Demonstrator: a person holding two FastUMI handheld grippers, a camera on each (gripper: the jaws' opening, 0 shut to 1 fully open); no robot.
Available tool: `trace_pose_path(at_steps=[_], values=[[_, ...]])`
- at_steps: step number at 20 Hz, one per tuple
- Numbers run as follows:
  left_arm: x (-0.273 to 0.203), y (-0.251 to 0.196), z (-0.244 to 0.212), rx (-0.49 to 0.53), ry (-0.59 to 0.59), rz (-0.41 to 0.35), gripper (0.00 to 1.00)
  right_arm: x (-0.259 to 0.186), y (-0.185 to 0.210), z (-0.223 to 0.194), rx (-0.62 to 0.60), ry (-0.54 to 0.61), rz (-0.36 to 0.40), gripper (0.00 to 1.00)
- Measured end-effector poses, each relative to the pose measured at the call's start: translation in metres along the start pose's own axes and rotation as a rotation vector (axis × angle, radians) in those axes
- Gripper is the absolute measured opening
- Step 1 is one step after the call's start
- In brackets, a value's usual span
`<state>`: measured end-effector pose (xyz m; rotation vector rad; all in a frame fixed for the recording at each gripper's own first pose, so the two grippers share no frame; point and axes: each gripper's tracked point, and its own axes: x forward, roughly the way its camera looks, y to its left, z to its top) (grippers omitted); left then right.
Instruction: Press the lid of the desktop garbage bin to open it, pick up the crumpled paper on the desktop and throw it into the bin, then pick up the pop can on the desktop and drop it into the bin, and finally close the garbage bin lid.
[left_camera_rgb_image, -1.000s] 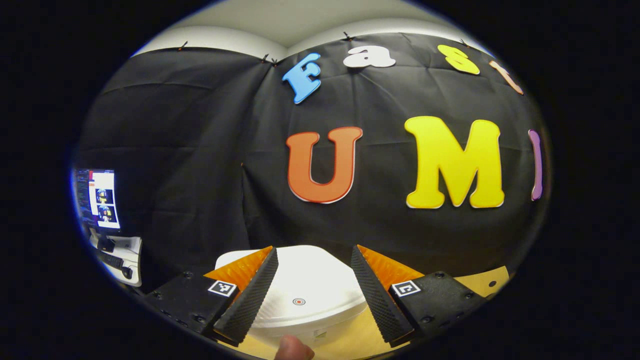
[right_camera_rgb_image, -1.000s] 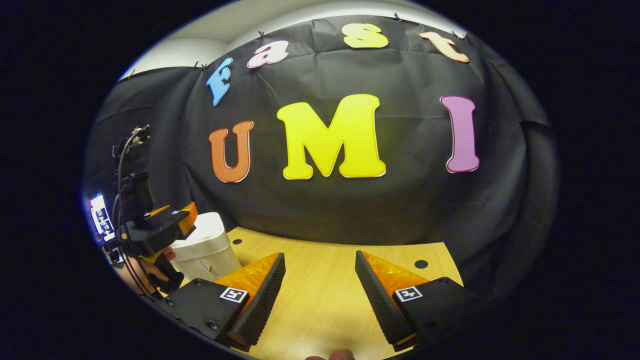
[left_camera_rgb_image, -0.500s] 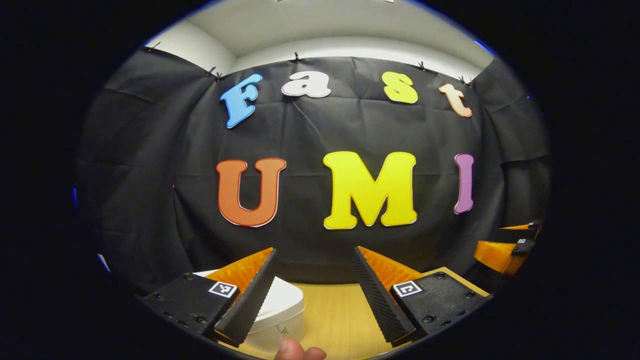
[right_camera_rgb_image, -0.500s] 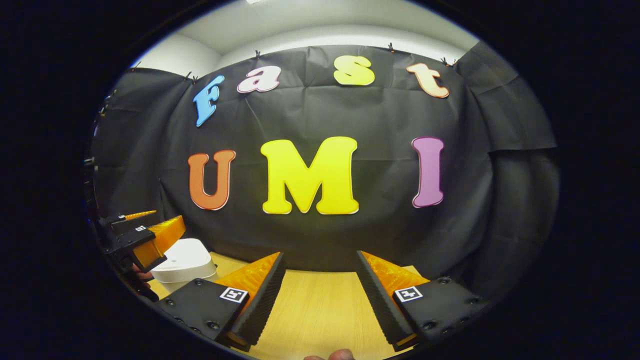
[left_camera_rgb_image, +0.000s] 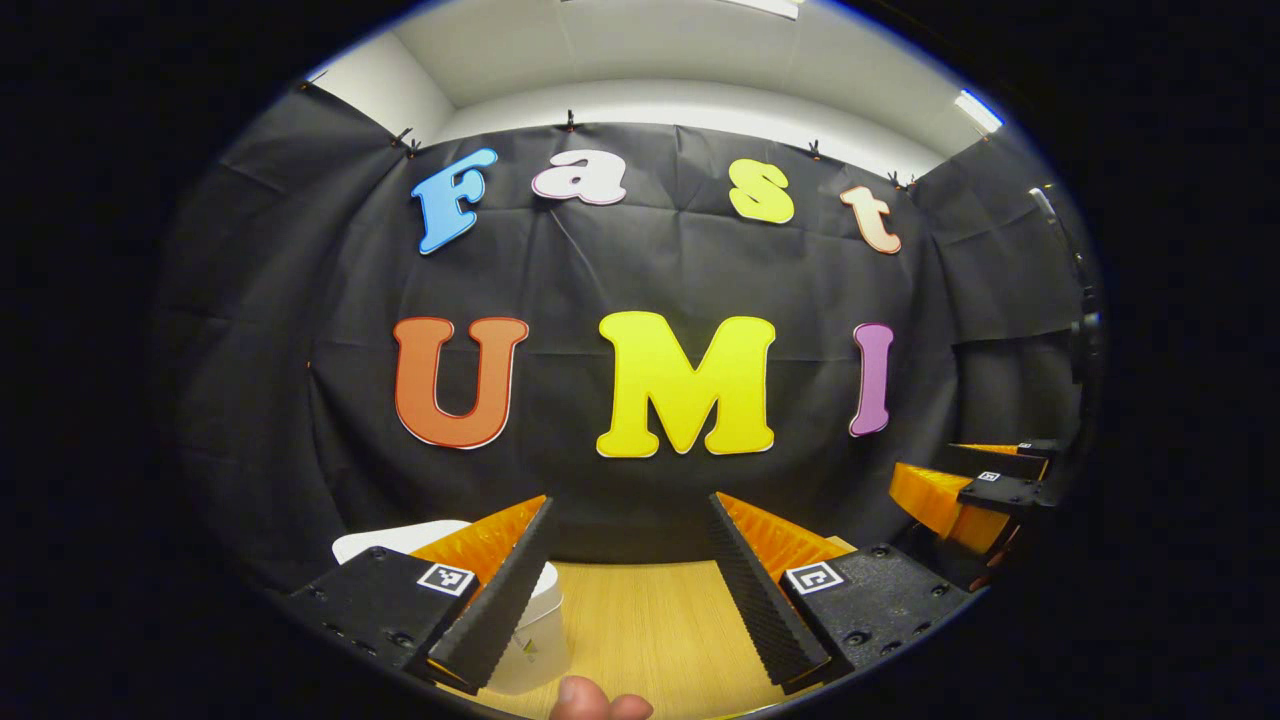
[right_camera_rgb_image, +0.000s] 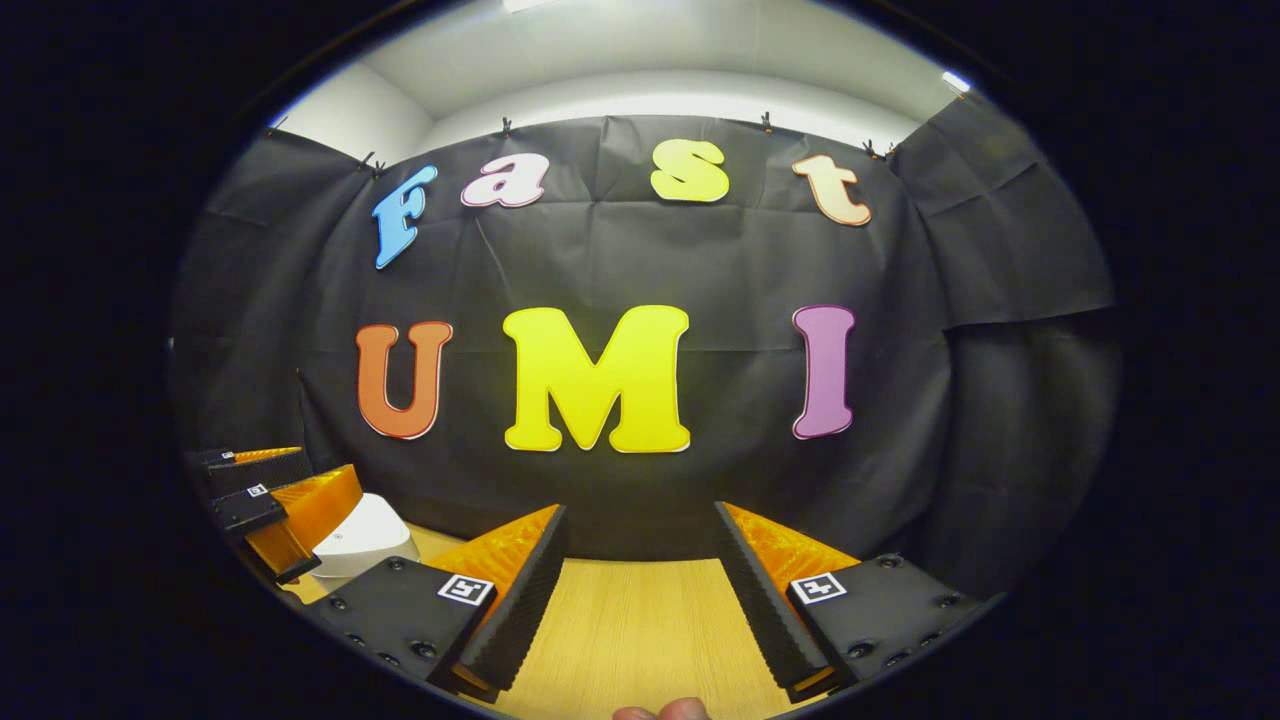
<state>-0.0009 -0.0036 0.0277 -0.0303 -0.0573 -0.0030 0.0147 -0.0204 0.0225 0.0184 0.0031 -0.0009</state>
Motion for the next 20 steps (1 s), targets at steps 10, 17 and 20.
trace_pose_path(at_steps=[10, 17, 20], values=[[0.003, 0.007, -0.006, 0.014, 0.008, 0.039, 0.97, -0.002, -0.007, -0.004, 0.007, -0.005, -0.051, 0.92], [0.002, 0.006, -0.004, 0.027, 0.000, 0.034, 0.96, -0.004, -0.008, -0.009, 0.020, 0.004, -0.054, 0.91], [0.004, 0.005, -0.003, 0.032, -0.005, 0.038, 0.97, -0.004, -0.009, -0.008, 0.023, -0.001, -0.053, 0.92]])
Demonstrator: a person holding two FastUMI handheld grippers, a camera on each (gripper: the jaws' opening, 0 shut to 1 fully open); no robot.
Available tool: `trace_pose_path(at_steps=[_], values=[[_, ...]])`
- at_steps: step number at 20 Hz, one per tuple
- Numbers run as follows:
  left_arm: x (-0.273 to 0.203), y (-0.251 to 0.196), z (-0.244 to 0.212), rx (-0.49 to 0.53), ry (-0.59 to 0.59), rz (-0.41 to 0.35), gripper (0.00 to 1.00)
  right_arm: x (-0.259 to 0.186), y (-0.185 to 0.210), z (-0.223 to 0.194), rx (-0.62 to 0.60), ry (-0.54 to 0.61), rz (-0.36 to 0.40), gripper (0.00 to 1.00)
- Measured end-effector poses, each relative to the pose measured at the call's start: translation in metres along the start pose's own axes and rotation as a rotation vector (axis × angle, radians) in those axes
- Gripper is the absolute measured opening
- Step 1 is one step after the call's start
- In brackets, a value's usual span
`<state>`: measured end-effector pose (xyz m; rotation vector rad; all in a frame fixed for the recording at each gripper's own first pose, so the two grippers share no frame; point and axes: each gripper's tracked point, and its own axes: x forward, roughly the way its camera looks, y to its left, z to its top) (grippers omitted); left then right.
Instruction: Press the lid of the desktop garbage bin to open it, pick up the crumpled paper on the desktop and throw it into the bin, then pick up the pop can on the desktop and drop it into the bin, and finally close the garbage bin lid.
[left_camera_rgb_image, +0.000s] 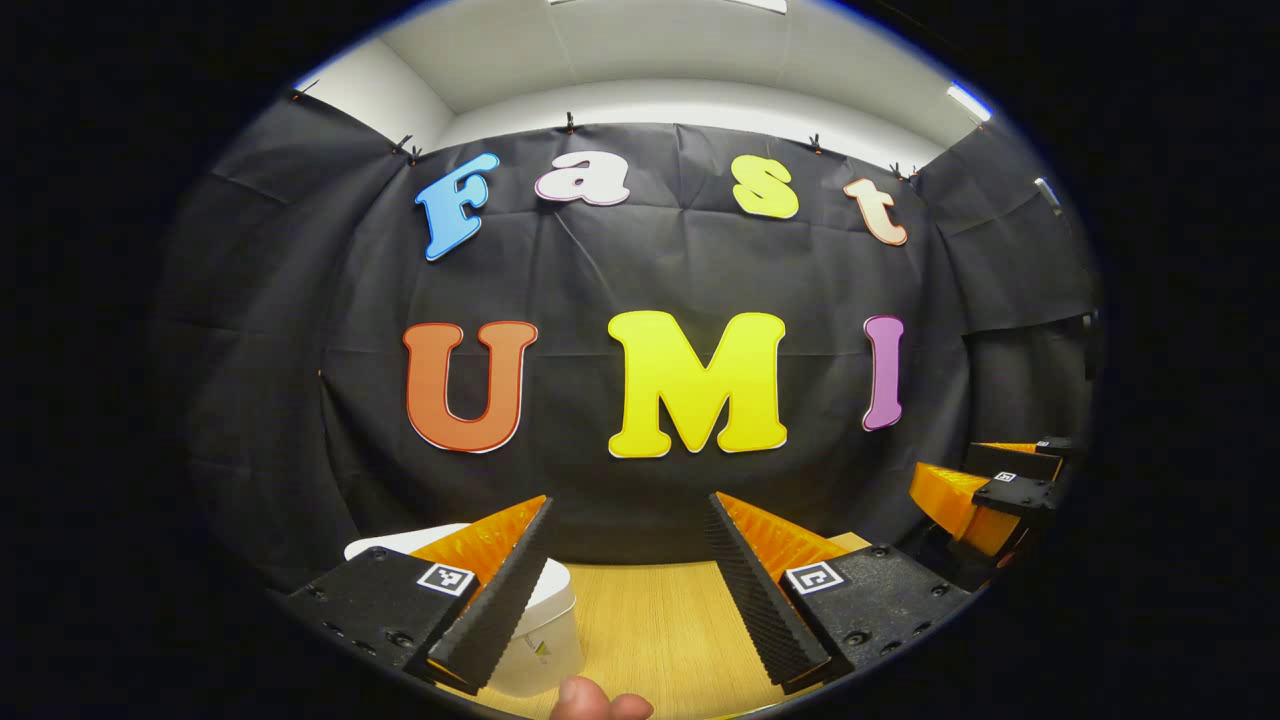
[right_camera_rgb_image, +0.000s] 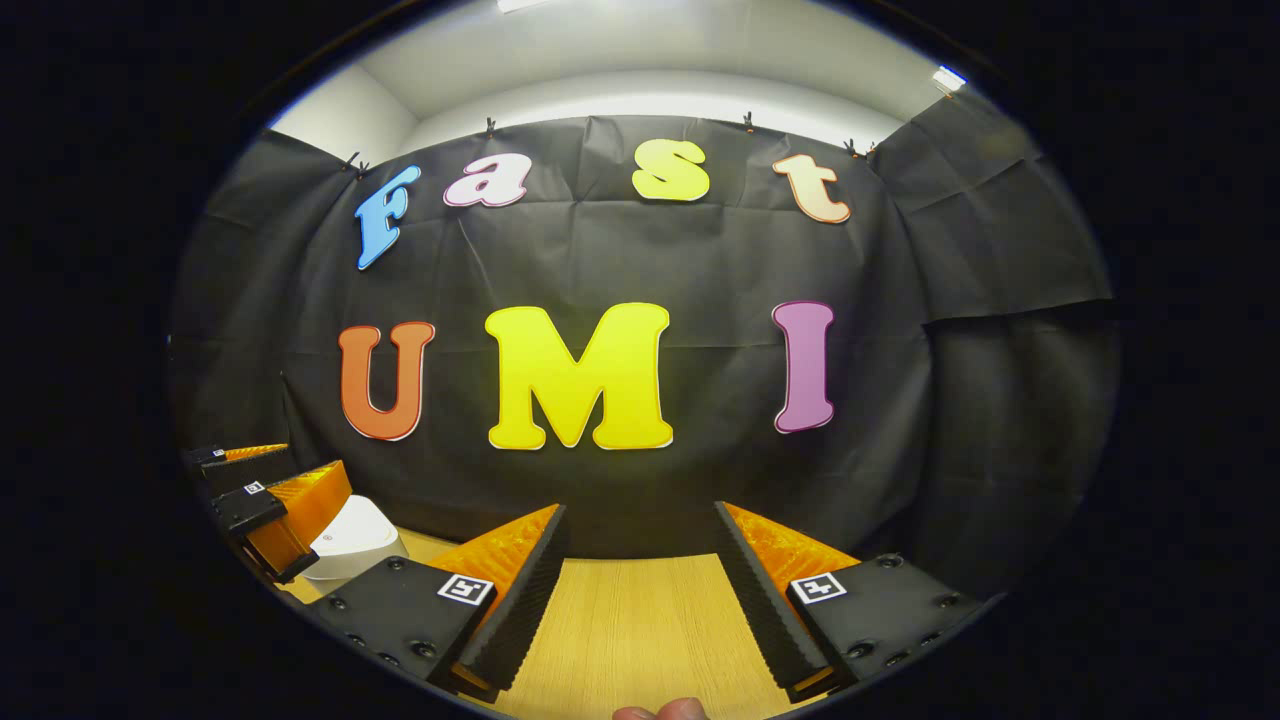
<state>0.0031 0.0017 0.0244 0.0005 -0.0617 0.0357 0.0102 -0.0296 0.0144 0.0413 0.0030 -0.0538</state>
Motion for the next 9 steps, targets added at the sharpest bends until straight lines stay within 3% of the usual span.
trace_pose_path(at_steps=[2, 9], values=[[-0.0018, -0.0004, 0.0014, 0.002, 0.000, -0.001, 1.00, 0.0004, 0.0011, 0.0016, -0.006, -0.004, 0.005, 0.92], [-0.0028, -0.0041, 0.0017, 0.010, -0.007, -0.007, 0.96, -0.0012, 0.0015, -0.0011, -0.014, 0.002, 0.014, 0.92]])
